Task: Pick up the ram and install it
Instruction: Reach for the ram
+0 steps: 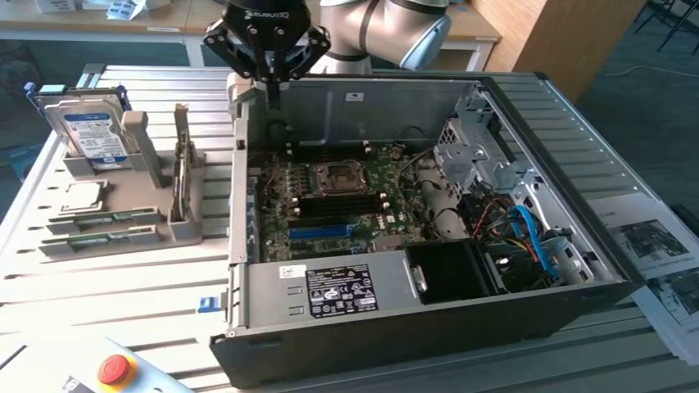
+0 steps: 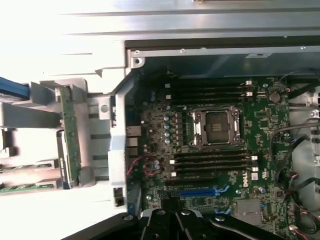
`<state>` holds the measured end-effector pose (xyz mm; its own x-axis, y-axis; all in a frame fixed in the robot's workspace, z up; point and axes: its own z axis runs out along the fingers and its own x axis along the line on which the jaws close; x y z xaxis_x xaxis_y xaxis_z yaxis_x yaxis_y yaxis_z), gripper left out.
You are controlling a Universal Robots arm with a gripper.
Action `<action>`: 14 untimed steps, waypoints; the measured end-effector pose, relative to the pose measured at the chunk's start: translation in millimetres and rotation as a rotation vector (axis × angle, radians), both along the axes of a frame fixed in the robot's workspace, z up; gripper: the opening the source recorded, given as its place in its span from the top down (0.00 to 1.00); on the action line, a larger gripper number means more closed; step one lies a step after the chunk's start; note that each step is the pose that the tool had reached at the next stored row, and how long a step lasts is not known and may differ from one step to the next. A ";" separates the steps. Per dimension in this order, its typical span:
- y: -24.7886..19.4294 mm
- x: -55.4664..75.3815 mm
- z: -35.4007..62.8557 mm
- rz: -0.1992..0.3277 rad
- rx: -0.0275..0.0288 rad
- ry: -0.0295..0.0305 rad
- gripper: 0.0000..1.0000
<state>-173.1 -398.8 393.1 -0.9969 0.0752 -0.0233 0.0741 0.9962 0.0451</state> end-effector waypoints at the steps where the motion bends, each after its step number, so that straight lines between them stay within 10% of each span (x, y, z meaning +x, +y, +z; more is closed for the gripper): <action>1: 0.0 -4.4 0.0 0.000 0.0000 0.0000 0.90; 14: 0.0 -63.4 -0.1 0.000 0.0001 0.0000 0.90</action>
<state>-236.5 -398.8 393.0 -0.9969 0.0754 -0.0233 0.0742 0.9962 0.0452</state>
